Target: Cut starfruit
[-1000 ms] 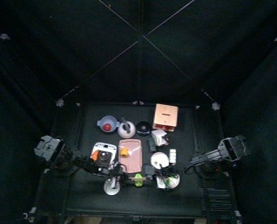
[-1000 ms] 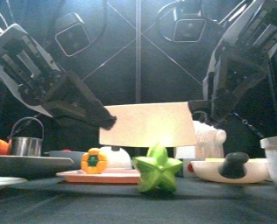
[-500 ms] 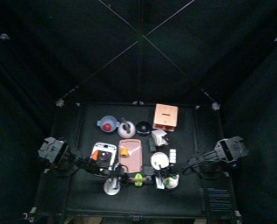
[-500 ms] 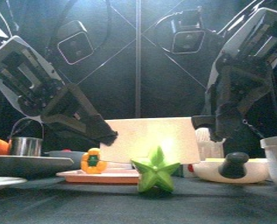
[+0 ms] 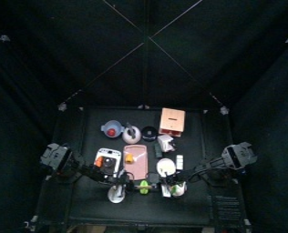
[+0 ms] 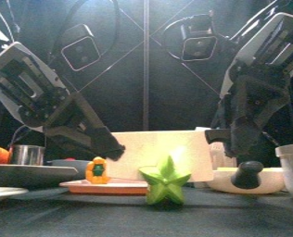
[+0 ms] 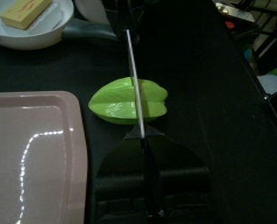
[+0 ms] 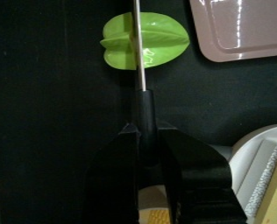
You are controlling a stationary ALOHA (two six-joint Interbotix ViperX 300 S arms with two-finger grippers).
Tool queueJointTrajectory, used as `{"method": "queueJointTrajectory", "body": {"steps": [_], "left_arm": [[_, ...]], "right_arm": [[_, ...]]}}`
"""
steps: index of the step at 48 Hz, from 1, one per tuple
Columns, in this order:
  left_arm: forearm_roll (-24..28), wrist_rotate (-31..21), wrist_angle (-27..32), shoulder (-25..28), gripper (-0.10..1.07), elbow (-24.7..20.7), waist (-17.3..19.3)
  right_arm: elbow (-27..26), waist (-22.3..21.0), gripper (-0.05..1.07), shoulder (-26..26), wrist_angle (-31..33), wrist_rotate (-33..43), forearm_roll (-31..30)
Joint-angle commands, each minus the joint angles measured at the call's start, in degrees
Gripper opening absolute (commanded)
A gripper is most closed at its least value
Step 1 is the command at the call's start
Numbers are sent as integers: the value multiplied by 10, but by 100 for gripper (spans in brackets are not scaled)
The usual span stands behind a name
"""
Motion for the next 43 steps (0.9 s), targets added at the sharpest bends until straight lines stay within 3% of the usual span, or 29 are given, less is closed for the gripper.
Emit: {"method": "queueJointTrajectory", "body": {"steps": [1, 43], "left_arm": [[1, 0, 1, -4, 26, -5, -4], [0, -3, 7, 20, 26, -9, -8]], "right_arm": [[-8, -1, 37, -6, -2, -1, 2], [-18, -1, 37, 40, -17, -1, 18]]}}
